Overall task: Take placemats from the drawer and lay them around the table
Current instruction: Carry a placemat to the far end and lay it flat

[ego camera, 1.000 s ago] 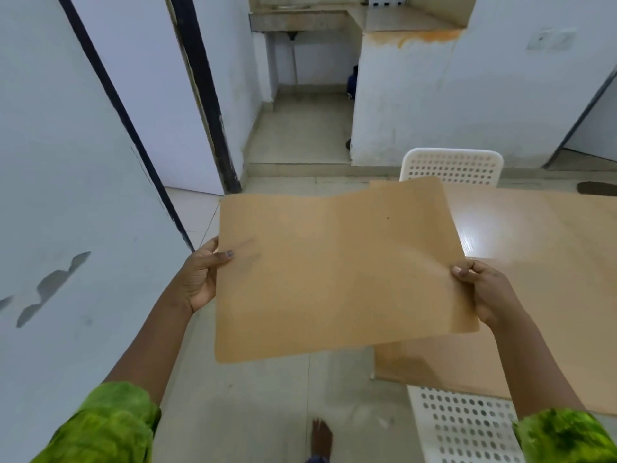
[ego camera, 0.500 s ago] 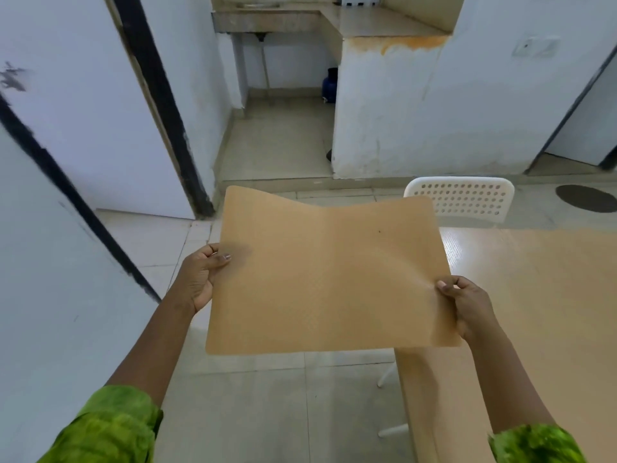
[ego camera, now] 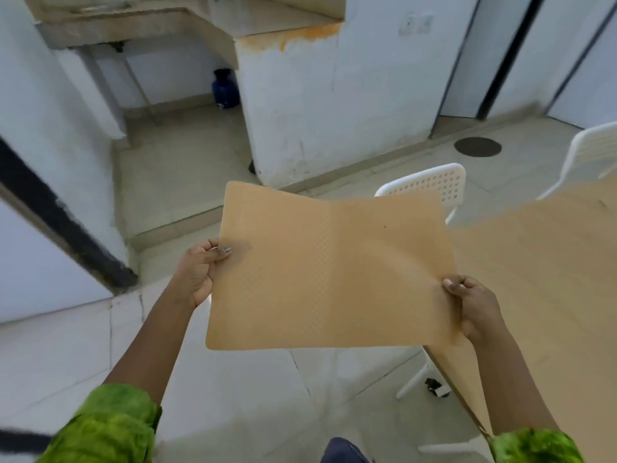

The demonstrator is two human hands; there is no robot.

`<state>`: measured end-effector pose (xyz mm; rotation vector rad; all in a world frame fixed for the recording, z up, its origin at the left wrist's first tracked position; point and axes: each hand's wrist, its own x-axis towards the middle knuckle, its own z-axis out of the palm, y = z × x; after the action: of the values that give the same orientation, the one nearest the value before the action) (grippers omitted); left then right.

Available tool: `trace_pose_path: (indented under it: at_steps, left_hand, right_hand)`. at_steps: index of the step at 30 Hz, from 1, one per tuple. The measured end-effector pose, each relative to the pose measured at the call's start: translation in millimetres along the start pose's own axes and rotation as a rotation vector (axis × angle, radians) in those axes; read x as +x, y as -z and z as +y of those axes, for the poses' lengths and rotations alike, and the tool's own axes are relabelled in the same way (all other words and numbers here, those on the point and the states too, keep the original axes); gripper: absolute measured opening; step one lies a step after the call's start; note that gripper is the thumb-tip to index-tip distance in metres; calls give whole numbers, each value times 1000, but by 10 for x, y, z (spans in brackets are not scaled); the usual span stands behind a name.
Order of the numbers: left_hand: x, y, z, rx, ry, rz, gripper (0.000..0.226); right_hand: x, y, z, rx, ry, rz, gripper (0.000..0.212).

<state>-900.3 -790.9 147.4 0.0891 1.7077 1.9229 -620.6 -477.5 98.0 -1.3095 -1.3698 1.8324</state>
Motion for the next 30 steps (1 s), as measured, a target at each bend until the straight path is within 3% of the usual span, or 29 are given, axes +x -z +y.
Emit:
trace_pose_path:
  at_steps: [9, 18, 24, 30]
  left_hand:
    - [1850, -1136, 376, 283, -85, -287, 16]
    - [3396, -2422, 692, 354, -69, -535, 18]
    - [4322, -3120, 782, 417, -67, -725, 17]
    - [4887, -3971, 901, 458, -43, -992, 22]
  right_hand:
    - [847, -53, -186, 125, 10, 289, 24]
    - [1789, -68, -572, 262, -22, 526, 23]
    - [2044, -276, -584, 391, -47, 692, 21]
    - [1936, -782, -617, 573, -36, 965, 22]
